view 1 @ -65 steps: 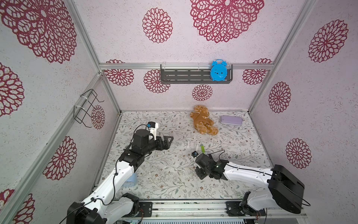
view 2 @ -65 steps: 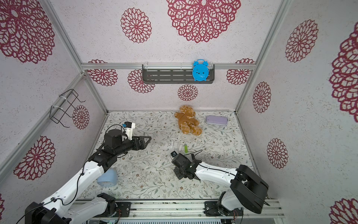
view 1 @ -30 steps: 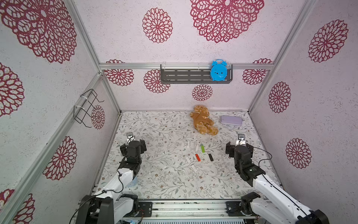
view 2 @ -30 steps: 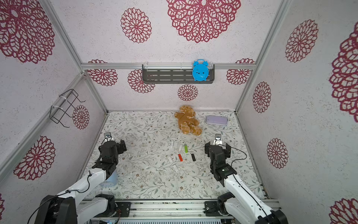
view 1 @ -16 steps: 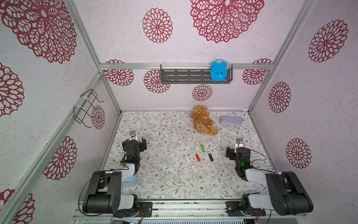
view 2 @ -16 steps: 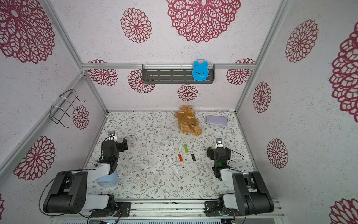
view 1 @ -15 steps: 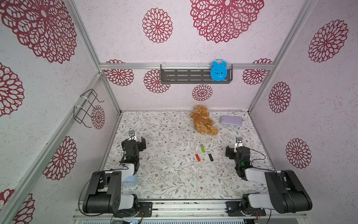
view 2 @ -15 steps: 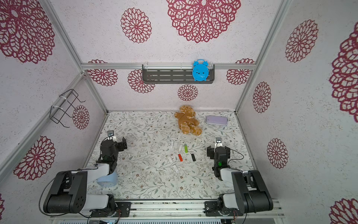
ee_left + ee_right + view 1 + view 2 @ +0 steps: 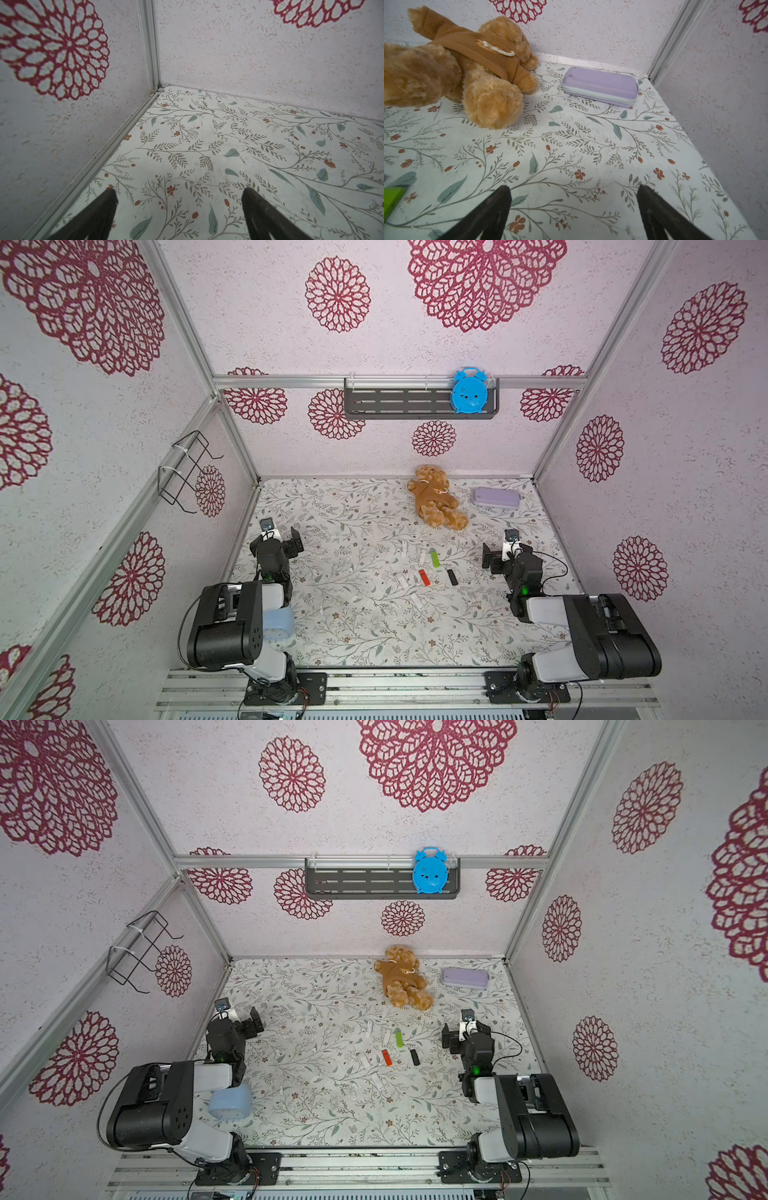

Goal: Close the usb drive cover
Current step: Reset both arms

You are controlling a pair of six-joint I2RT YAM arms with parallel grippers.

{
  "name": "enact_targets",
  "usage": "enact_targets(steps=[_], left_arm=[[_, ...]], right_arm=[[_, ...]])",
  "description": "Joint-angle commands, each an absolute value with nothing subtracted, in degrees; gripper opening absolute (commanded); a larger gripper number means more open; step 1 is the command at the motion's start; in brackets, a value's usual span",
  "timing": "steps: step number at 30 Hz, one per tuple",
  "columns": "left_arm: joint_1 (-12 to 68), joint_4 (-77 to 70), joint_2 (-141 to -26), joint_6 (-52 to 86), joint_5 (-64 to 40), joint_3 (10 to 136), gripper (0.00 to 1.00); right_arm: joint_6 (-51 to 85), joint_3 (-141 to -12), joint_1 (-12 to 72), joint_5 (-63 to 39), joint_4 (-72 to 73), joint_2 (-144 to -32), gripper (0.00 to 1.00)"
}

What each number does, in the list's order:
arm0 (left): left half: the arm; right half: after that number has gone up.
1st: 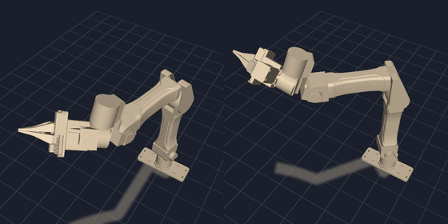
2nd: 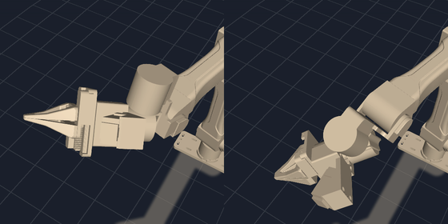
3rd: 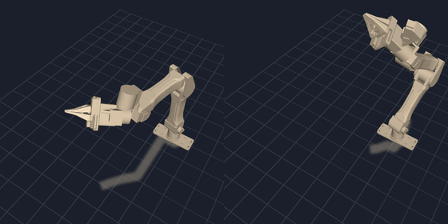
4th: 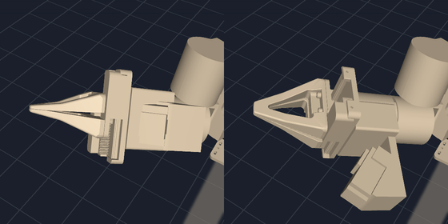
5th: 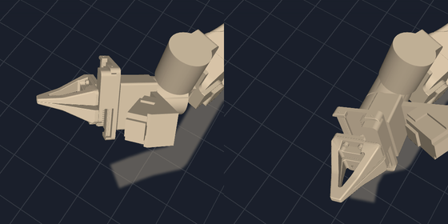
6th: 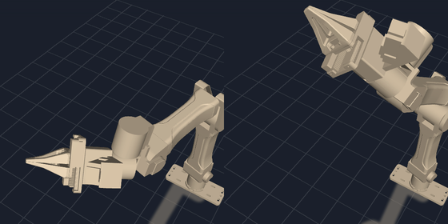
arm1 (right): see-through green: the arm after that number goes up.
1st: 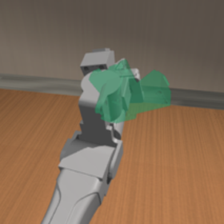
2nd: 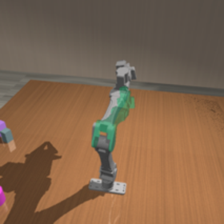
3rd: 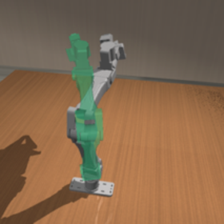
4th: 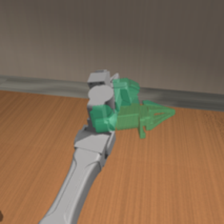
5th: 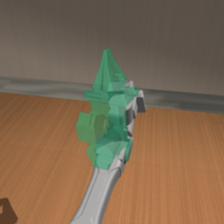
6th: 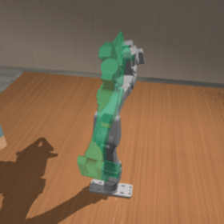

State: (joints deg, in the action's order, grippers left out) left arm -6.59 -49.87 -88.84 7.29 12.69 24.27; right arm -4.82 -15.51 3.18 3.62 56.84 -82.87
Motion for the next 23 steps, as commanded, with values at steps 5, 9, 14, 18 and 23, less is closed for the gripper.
enact_targets(steps=[5, 9, 14, 18, 23], left_arm=[[-6.69, -50.23, -88.91, 8.01, 13.17, 24.10, 0.97], [-6.68, -50.01, -88.92, 8.02, 13.10, 24.17, 0.97], [-6.65, -49.83, -88.95, 8.04, 13.12, 24.33, 0.97], [-6.75, -49.21, -89.29, 8.00, 13.10, 24.85, 0.97], [-6.68, -49.95, -88.86, 8.02, 13.02, 24.17, 0.97]], right_arm=[[0.32, -15.08, -0.96, 2.01, 66.21, -87.12, 0.99], [0.83, -15.20, -0.53, 4.27, 66.53, -87.66, 0.99], [0.87, -15.12, -0.53, 4.31, 66.52, -87.51, 0.99], [0.83, -15.12, -0.53, 4.26, 67.09, -87.87, 0.99], [0.84, -15.10, -0.53, 4.30, 67.08, -87.73, 0.99]])
